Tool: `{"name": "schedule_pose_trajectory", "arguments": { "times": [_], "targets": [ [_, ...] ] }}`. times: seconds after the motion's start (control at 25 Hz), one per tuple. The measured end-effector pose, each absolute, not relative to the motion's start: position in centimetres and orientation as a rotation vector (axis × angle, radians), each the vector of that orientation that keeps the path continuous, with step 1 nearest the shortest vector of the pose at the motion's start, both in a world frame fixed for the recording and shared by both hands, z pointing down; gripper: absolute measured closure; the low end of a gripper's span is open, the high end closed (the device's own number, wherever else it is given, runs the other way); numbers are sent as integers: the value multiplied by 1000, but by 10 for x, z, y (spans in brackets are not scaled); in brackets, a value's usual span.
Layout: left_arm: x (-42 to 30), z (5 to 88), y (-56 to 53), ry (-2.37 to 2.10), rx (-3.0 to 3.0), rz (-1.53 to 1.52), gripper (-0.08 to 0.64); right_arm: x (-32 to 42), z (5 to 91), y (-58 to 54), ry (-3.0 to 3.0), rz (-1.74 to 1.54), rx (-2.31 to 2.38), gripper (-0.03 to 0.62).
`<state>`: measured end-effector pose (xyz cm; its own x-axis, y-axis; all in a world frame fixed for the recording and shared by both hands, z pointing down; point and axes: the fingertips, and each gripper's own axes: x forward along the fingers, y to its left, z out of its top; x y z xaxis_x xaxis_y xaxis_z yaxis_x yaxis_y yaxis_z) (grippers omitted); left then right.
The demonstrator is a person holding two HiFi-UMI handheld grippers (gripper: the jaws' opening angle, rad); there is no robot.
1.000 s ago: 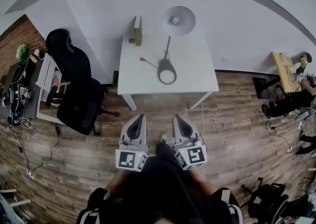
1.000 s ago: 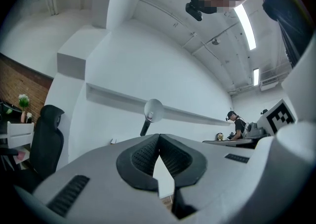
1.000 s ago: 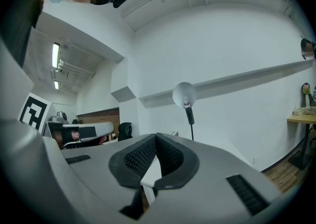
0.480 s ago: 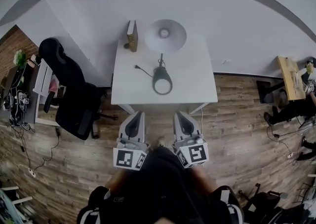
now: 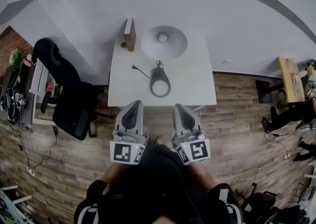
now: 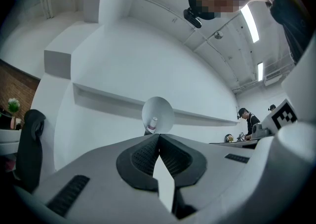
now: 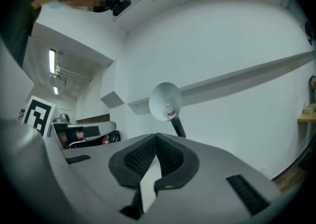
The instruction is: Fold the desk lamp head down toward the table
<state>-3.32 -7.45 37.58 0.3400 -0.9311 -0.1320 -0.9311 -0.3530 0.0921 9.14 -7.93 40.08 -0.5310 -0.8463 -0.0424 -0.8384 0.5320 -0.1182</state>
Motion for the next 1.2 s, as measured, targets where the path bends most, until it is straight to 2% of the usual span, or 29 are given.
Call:
{"name": "schedule_pose_trajectory", "arguments": {
  "times": [0.72,0.84,1.0,1.2],
  "targets": [
    [-45,334,-167,-1661,2701,-392,532,95,355,-172,2530,-45,-1584,577],
    [-44,328,-178,-1637,2700,-425,527,97,348,-183,2515,-34,-1587,544],
    [-38,328,-194,-1594,2730,-374,439,99,342,-198,2497,-24,-1599,514],
    [-36,329,-214,-1575,2732,-336,405,100,337,-214,2491,-17,-1607,508]
  ]
}}
